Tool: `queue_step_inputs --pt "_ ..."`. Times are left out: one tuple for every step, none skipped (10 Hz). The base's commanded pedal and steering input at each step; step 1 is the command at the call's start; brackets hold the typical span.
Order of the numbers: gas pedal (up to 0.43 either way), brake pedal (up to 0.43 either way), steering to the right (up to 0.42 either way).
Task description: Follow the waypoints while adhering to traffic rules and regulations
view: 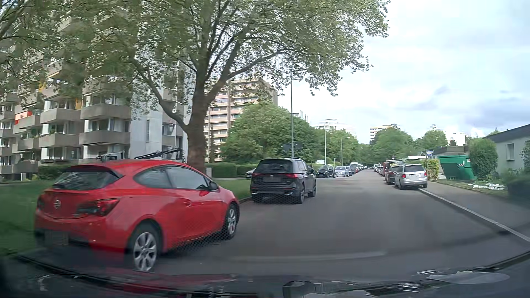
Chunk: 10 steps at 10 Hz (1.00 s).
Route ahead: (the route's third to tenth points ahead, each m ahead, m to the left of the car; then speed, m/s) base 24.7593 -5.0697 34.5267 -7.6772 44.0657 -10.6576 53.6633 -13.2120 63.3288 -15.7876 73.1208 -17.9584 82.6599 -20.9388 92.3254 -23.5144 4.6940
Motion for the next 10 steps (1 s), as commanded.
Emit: queue_step_inputs --pt "0.157 0.000 0.255" --pt "0.157 0.000 0.217" --pt "0.157 0.000 0.192" --pt "0.157 0.000 0.164" --pt "0.157 0.000 0.145" --pt "0.157 0.000 0.135" --pt "0.157 0.000 0.132" --pt "0.157 0.000 0.130" --pt "0.157 0.000 0.126" --pt "0.150 0.000 0.112"
